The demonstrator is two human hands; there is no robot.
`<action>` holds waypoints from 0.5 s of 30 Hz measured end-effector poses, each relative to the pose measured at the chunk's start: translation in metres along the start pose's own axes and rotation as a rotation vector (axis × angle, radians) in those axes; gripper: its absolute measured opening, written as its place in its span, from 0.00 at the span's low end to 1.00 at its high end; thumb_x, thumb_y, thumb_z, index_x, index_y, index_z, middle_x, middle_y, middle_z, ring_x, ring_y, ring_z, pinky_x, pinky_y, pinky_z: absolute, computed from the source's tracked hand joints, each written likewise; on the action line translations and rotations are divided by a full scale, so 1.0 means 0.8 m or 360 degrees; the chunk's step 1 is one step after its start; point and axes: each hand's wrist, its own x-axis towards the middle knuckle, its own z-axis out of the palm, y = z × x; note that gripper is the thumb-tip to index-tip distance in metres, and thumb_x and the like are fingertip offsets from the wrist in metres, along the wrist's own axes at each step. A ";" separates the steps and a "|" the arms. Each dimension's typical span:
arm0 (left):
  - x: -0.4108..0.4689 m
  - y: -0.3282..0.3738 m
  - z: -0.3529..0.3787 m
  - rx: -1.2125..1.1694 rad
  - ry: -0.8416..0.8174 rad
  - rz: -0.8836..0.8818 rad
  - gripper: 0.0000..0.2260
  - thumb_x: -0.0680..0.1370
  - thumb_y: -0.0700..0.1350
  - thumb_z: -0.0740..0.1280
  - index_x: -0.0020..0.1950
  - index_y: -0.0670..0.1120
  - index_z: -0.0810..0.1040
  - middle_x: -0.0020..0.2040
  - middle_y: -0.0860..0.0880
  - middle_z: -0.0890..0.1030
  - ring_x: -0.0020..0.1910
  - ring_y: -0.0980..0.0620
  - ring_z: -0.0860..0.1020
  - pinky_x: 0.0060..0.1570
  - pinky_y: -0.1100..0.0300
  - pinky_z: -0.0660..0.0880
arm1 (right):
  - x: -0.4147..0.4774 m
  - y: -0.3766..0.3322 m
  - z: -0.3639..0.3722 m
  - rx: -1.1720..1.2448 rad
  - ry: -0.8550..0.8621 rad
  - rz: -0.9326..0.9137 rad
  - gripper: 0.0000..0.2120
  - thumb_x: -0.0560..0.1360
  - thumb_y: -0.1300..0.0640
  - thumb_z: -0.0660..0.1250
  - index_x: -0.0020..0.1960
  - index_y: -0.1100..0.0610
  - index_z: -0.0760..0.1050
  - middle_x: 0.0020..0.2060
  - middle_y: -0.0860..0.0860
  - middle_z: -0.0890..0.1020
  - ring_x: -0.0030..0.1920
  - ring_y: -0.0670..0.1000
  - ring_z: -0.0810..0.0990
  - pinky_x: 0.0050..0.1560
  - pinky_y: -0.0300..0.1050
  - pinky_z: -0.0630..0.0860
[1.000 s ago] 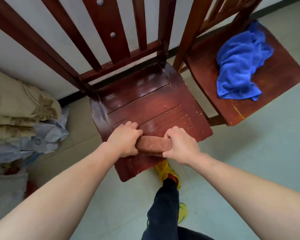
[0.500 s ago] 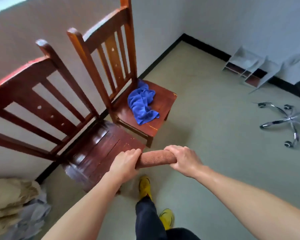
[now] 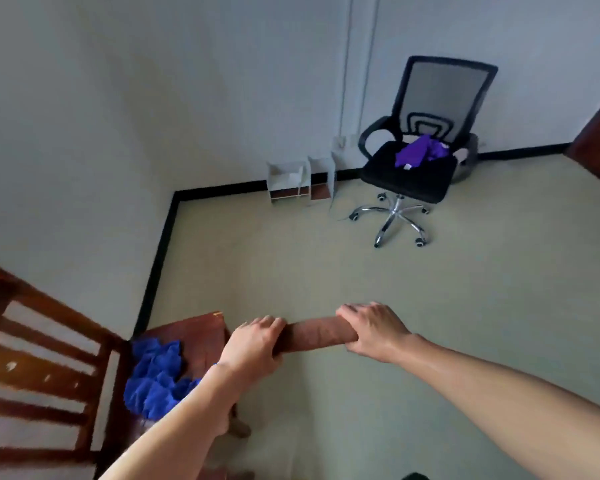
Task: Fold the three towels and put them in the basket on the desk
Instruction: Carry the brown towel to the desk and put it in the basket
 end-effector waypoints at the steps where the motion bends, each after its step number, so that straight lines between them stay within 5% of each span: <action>1: 0.031 0.014 -0.009 0.0053 0.0002 0.0091 0.21 0.66 0.48 0.66 0.59 0.48 0.75 0.50 0.49 0.80 0.49 0.44 0.80 0.47 0.55 0.75 | -0.007 0.025 -0.008 -0.0008 0.0033 0.0069 0.21 0.60 0.50 0.73 0.51 0.53 0.75 0.44 0.50 0.84 0.44 0.55 0.82 0.42 0.45 0.73; 8: 0.256 0.193 -0.034 0.0279 -0.0024 0.0696 0.20 0.72 0.47 0.62 0.65 0.48 0.70 0.57 0.49 0.77 0.58 0.46 0.75 0.56 0.56 0.70 | -0.094 0.237 -0.058 -0.0069 0.0202 0.0580 0.25 0.66 0.49 0.69 0.62 0.51 0.72 0.53 0.49 0.82 0.53 0.54 0.80 0.52 0.48 0.73; 15: 0.458 0.436 -0.055 0.0421 0.0001 0.1063 0.19 0.73 0.48 0.63 0.64 0.49 0.70 0.57 0.50 0.76 0.56 0.47 0.76 0.55 0.55 0.70 | -0.195 0.475 -0.105 -0.0171 0.0469 0.0980 0.18 0.62 0.51 0.69 0.52 0.52 0.75 0.39 0.46 0.82 0.39 0.52 0.81 0.38 0.45 0.75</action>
